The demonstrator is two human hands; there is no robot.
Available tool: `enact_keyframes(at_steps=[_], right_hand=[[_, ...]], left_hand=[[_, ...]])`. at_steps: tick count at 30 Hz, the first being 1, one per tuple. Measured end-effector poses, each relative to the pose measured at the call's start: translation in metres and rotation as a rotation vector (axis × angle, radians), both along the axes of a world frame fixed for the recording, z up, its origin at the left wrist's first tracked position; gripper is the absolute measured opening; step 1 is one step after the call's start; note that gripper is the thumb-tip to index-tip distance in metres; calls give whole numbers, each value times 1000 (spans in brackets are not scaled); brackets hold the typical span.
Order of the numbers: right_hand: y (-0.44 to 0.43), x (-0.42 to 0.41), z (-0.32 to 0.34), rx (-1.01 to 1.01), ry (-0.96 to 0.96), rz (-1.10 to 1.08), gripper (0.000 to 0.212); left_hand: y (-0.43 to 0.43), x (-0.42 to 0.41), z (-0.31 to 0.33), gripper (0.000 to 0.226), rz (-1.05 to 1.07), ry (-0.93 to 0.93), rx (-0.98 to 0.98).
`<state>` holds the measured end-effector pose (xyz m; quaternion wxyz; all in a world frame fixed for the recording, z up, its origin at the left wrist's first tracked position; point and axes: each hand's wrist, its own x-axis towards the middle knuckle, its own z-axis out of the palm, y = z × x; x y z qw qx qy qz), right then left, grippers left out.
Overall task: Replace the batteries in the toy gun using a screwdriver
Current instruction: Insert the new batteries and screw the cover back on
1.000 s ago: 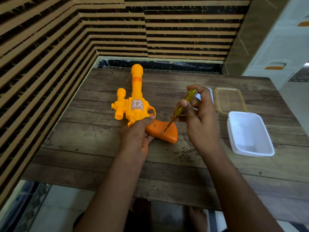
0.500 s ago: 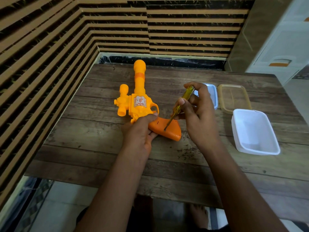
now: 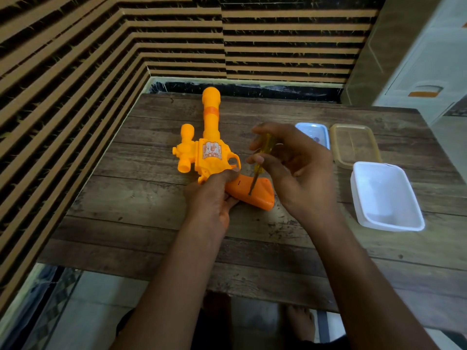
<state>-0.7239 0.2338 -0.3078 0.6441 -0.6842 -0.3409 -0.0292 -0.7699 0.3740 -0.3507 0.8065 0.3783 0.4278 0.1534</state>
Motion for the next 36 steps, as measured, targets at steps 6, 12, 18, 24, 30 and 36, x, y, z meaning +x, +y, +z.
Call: enact_keyframes(at_steps=[6, 12, 18, 24, 30, 36], right_hand=[[-2, 1, 4, 63, 1, 74, 32], [1, 1, 4, -21, -110, -38, 20], [-1, 0, 11, 36, -74, 89, 37], [-4, 5, 5, -57, -134, -73, 23], [-7, 4, 11, -22, -80, 47, 29], [-3, 3, 10, -92, -182, -80, 25]], left_hand=[[1, -1, -2, 51, 5, 2, -1], [2, -2, -3, 55, 14, -6, 7], [2, 1, -4, 55, 24, -5, -7], [2, 2, -6, 54, 20, 0, -2], [2, 1, -5, 55, 22, -4, -12], [-1, -2, 0, 53, 22, -24, 12]])
